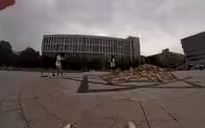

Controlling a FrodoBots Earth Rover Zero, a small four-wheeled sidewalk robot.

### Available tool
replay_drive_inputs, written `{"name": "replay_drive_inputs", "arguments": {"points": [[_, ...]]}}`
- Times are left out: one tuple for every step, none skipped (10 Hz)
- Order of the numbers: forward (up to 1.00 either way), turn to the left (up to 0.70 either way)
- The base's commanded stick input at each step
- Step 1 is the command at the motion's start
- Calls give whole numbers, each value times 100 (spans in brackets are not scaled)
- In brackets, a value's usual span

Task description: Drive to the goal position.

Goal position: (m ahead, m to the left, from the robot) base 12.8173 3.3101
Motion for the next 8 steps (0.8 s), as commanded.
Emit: {"name": "replay_drive_inputs", "arguments": {"points": [[12, 76], [0, 70], [0, 70], [0, 70], [0, 70], [0, 70], [0, 70], [0, 70]]}}
